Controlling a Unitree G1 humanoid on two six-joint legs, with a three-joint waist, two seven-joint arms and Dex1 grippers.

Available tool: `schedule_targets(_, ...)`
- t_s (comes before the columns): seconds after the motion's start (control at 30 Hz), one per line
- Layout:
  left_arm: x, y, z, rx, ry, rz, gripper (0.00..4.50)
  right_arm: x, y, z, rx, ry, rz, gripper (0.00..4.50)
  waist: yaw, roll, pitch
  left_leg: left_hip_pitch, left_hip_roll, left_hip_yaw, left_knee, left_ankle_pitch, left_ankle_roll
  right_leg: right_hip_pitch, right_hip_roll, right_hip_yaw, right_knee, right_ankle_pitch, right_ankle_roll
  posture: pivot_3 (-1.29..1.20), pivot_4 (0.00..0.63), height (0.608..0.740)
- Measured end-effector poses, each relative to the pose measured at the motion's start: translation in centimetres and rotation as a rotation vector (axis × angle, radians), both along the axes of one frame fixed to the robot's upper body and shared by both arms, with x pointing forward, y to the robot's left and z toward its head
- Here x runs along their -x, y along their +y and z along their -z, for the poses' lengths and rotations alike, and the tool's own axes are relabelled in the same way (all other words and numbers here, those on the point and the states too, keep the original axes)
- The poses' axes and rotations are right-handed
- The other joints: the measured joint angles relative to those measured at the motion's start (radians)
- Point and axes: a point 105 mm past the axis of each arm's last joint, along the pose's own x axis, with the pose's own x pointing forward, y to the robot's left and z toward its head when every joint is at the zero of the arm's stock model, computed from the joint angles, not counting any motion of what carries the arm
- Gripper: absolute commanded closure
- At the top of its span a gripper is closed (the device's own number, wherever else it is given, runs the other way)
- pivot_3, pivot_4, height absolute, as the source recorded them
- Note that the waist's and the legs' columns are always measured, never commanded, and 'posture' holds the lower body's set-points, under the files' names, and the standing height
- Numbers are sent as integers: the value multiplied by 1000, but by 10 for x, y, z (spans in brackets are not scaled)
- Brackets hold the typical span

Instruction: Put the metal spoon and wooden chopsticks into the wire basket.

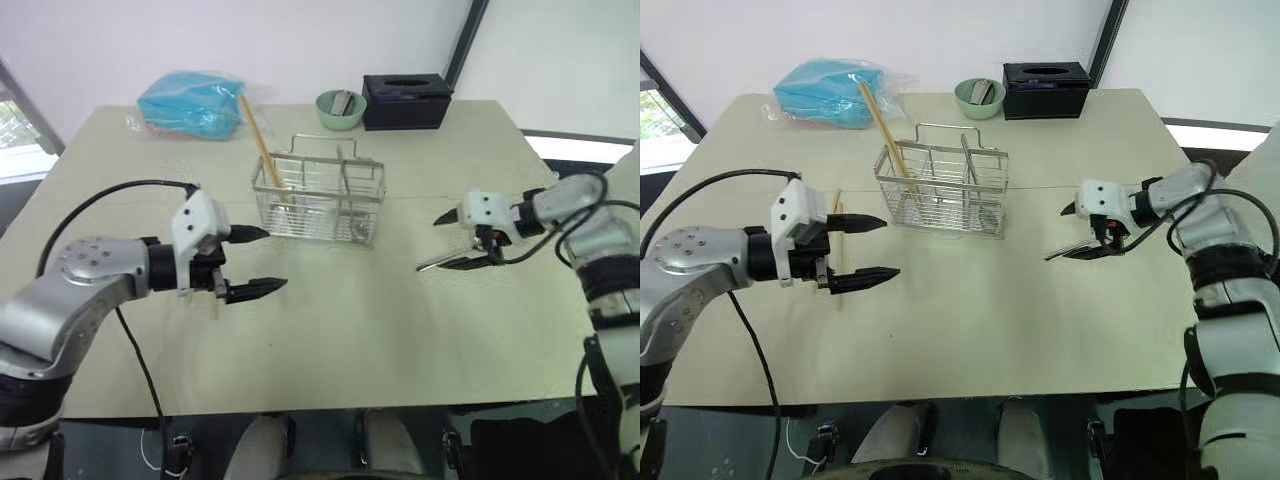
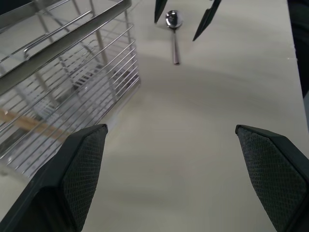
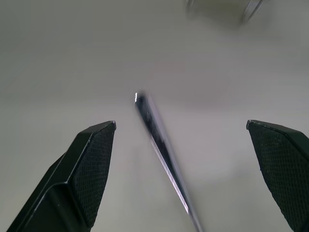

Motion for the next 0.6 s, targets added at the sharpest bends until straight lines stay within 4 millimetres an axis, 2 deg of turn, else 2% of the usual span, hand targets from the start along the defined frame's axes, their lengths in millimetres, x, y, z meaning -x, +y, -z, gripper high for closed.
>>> schedule_targets(0.2, 1, -4, -4, 12, -18, -7, 24, -17, -14, -4, 236, -105, -26, 0, -6, 0, 0, 1, 0, -1, 0, 1, -1, 0, 2, 0, 2, 0, 0, 0, 150, 654)
schedule_targets(0.33, 3, -7, -8, 32, -18, -21, 24, -22, -18, 6, 347, -154, -62, 0, -6, 0, 0, 1, 0, -1, 0, 2, -3, 0, 2, 1, 3, 0, 0, 0, 150, 654)
schedule_targets(0.6, 7, -8, -14, 48, -31, -45, 24, -22, -13, 18, 379, -153, -114, 0, -6, 0, 0, 2, 0, -2, 1, 2, -4, 0, 3, 1, 3, 0, 0, 0, 150, 654)
